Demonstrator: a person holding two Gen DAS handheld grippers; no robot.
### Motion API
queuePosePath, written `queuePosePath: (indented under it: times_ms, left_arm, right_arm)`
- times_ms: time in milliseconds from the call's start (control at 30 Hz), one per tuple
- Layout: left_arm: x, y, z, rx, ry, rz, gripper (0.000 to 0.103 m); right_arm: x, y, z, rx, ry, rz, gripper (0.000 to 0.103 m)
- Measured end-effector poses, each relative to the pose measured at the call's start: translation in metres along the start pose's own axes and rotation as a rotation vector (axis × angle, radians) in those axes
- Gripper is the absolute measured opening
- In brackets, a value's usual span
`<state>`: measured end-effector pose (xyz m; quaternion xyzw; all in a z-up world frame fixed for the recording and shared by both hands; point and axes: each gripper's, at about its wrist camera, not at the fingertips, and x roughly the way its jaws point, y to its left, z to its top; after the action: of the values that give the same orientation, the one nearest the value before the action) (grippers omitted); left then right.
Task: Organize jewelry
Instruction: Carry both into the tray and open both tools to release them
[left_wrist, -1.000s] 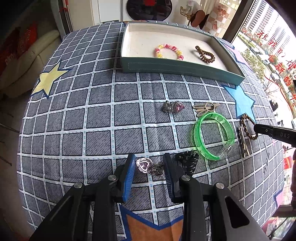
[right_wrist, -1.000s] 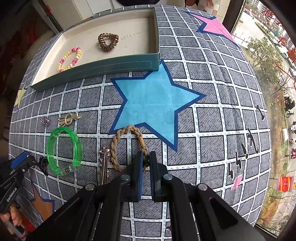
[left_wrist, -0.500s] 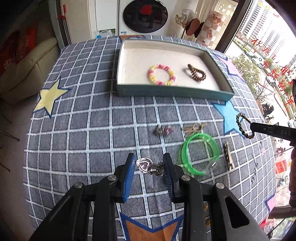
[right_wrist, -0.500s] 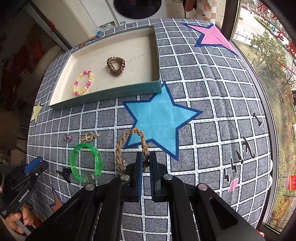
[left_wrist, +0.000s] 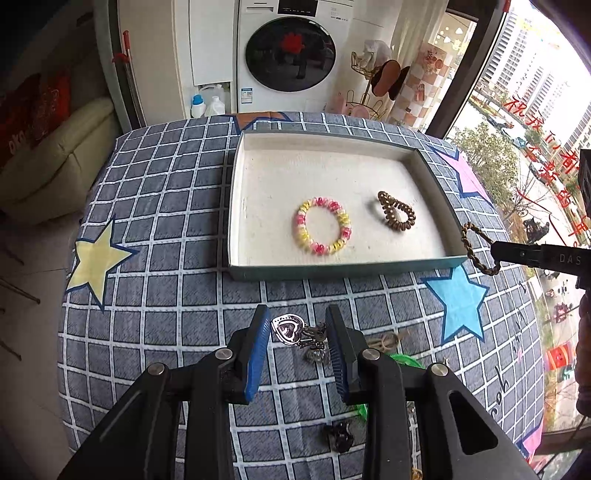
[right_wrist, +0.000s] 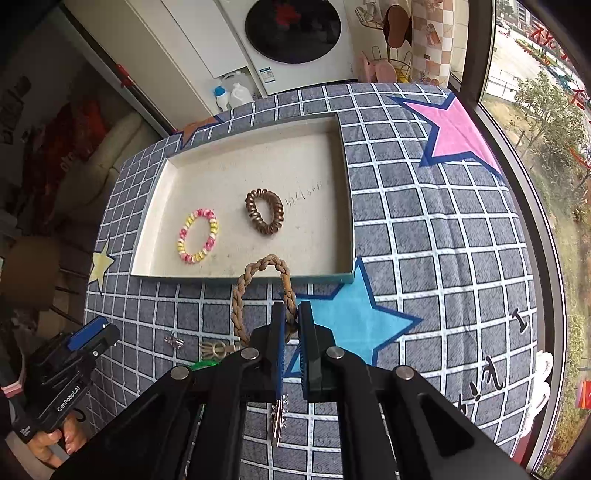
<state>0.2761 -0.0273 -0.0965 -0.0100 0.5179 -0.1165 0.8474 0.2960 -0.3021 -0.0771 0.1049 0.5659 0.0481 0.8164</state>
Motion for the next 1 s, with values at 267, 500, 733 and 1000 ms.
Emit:
queuePosePath:
  times_ms: [267, 500, 733, 1000]
  left_arm:
    - [0.025, -0.004, 0.041, -0.021, -0.019, 0.01, 0.043]
    - [0.059, -0.011, 0.07, -0.033, -0.012, 0.033, 0.043]
    - [0.087, -0.017, 0.089, -0.026, -0.002, 0.071, 0.043]
    - [0.118, -0.021, 0.093, -0.017, 0.042, 0.124, 0.044]
  right_arm:
    - [0.033, 0.002, 0.033, 0.006, 0.034, 0.023, 0.007]
    - [0.058, 0.004, 0.066, 0.002, 0.039, 0.03, 0.007]
    - [0.081, 0.002, 0.094, -0.004, 0.047, 0.028, 0.007]
    - [0.105, -0.006, 0.106, -0.003, 0.075, 0.019, 0.007]
